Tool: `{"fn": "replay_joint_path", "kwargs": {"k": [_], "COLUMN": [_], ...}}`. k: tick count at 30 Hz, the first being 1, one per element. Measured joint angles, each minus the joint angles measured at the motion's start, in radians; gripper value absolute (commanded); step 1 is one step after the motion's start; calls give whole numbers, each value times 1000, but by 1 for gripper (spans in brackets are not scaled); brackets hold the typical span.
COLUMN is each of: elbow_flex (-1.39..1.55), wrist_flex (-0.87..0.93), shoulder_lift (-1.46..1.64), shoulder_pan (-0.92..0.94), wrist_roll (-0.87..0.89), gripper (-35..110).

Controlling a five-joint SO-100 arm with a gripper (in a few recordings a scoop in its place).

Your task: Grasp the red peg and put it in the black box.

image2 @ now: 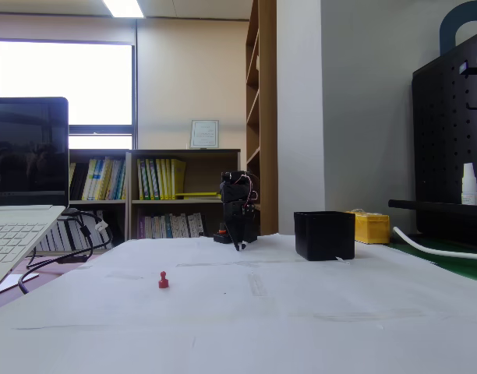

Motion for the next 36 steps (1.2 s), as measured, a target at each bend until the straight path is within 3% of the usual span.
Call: {"fn": "replay_joint_path", "kwargs": {"k": [23,31,36], "elbow_flex": [0,0,0], "wrist_flex": [-21,-574,-936], "shoulder_lift": [0,225,482], "shoulder_pan": [-23,6,-5], "wrist_roll": [-28,-212,-170], "gripper": [0,0,0]}}
